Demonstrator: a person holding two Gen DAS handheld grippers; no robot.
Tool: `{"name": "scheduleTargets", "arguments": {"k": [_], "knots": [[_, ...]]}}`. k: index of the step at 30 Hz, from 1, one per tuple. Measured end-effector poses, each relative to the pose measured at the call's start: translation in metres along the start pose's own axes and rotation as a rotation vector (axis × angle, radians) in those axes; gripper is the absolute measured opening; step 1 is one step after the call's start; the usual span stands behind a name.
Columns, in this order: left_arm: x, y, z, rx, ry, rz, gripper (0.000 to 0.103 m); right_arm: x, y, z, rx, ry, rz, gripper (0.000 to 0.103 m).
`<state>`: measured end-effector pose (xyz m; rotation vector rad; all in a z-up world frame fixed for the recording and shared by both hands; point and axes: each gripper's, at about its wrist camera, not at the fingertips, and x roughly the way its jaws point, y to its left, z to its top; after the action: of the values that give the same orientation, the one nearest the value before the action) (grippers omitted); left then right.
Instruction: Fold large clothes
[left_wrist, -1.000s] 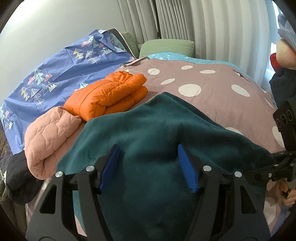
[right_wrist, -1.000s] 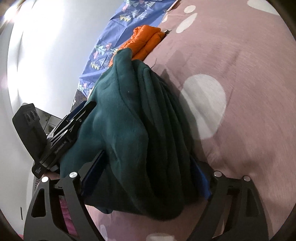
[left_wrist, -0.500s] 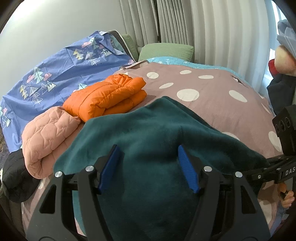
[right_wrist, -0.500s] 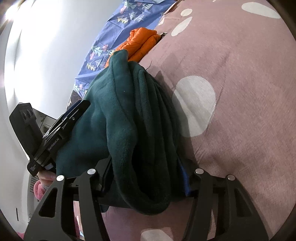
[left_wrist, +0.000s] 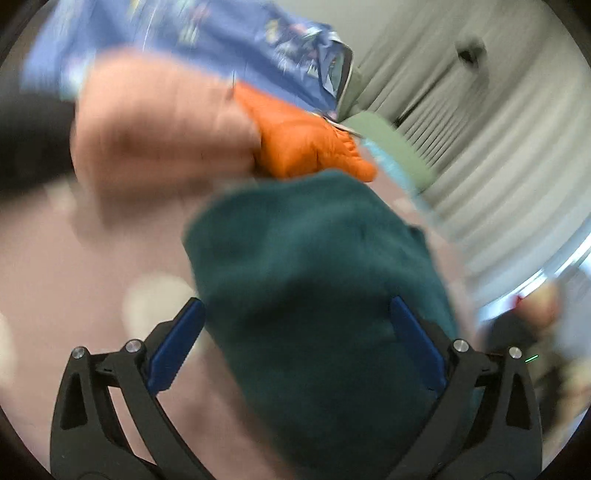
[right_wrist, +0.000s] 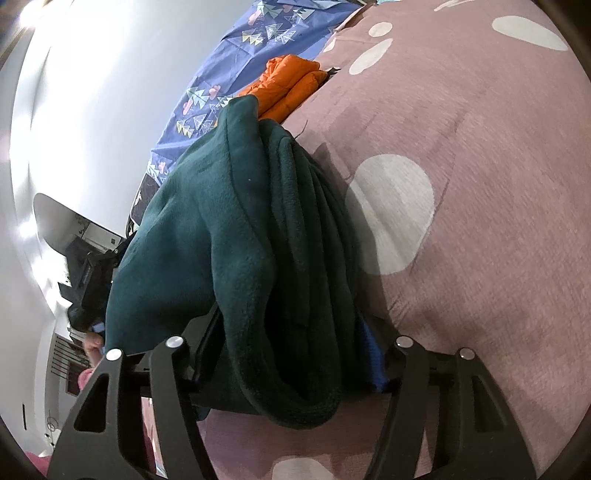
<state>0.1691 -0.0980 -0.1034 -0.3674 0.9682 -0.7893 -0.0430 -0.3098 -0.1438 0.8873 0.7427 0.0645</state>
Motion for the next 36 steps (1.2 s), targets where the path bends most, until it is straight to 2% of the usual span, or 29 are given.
{"name": "scheduleTargets", "arguments": {"k": [1,4,6,8,10,12,14,18,22,24,28,31,32,33,34,35,36], "knots": [[0.005,0.009,0.0,-0.042,0.008,-0.036,0.101,0.001,0.001,0.001,-0.005,0.001,0.007,0.071],[0.015,0.009,0.003,-0.025,0.004,-0.05,0.101,0.008,0.003,0.005,-0.023,0.006,0.038,0.079],[0.019,0.014,0.006,-0.024,0.012,-0.069,0.101,0.012,0.004,0.008,-0.028,0.016,0.071,0.08],[0.022,0.019,0.01,-0.048,0.017,-0.085,0.101,0.012,0.006,0.01,0.007,0.014,0.129,0.061],[0.016,0.007,0.008,-0.009,-0.022,-0.06,0.094,0.004,0.016,0.012,-0.016,-0.012,0.107,0.051],[0.003,-0.016,0.009,0.061,-0.076,-0.012,0.083,-0.01,0.041,0.014,-0.119,-0.062,0.057,0.045],[-0.009,-0.045,0.012,0.135,-0.125,0.0,0.078,-0.026,0.058,0.018,-0.176,-0.103,0.072,0.044],[-0.03,-0.105,0.04,0.255,-0.21,-0.064,0.075,-0.065,0.077,0.043,-0.267,-0.199,0.12,0.043],[-0.016,-0.178,0.084,0.406,-0.258,-0.085,0.075,-0.092,0.074,0.09,-0.29,-0.311,0.108,0.043],[0.011,-0.214,0.115,0.478,-0.254,-0.103,0.075,-0.1,0.065,0.123,-0.282,-0.381,0.078,0.043],[0.082,-0.262,0.174,0.534,-0.217,-0.109,0.075,-0.099,0.038,0.193,-0.233,-0.49,0.02,0.044],[0.15,-0.29,0.214,0.57,-0.229,-0.063,0.075,-0.081,0.008,0.247,-0.177,-0.547,-0.031,0.044],[0.177,-0.293,0.225,0.572,-0.237,-0.015,0.075,-0.072,-0.005,0.261,-0.153,-0.559,-0.049,0.044],[0.197,-0.295,0.231,0.577,-0.242,0.043,0.071,-0.053,-0.026,0.278,-0.106,-0.553,-0.081,0.045],[0.23,-0.292,0.232,0.578,-0.223,0.154,0.071,-0.027,-0.051,0.293,-0.048,-0.502,-0.132,0.046],[0.256,-0.285,0.227,0.577,-0.175,0.197,0.071,-0.008,-0.069,0.3,-0.007,-0.436,-0.181,0.046],[0.28,-0.278,0.218,0.582,-0.113,0.204,0.071,0.026,-0.097,0.307,0.048,-0.333,-0.308,0.046]]}}
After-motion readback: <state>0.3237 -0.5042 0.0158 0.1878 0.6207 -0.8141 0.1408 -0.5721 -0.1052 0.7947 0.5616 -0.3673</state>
